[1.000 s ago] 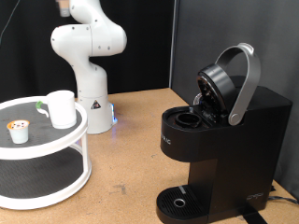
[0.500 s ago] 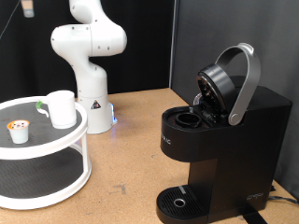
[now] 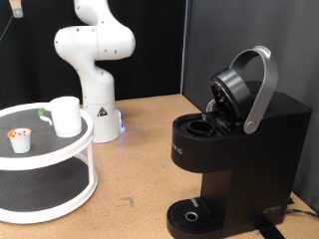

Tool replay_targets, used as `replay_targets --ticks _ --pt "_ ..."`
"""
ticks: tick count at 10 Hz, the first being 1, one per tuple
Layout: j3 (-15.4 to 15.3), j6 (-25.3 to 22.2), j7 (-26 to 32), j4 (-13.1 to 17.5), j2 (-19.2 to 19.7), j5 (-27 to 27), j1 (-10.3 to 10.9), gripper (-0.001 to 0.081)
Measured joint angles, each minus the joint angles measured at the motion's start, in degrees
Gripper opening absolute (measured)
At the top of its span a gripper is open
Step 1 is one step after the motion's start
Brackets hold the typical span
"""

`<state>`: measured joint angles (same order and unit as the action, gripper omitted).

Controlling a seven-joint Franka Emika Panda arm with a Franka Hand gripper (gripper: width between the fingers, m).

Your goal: Make a cup of coffee with the keurig machine

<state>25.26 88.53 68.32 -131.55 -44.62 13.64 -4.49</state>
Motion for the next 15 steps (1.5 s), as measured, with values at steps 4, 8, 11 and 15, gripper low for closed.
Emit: replay_targets --ticks 4,8,11,15 --pt "2.57 10.42 -1.51 -4.03 3.09 0.44 -0.02 0.0800" --pt "3.38 21.00 -3.42 -7.62 10.54 1.74 -0.01 0.0800" --pt "3.42 22.67 -3.41 -8.11 12.18 1.72 0.01 0.0800" --pt "3.13 28.87 -4.64 -12.29 14.42 1.55 0.79 0.0800"
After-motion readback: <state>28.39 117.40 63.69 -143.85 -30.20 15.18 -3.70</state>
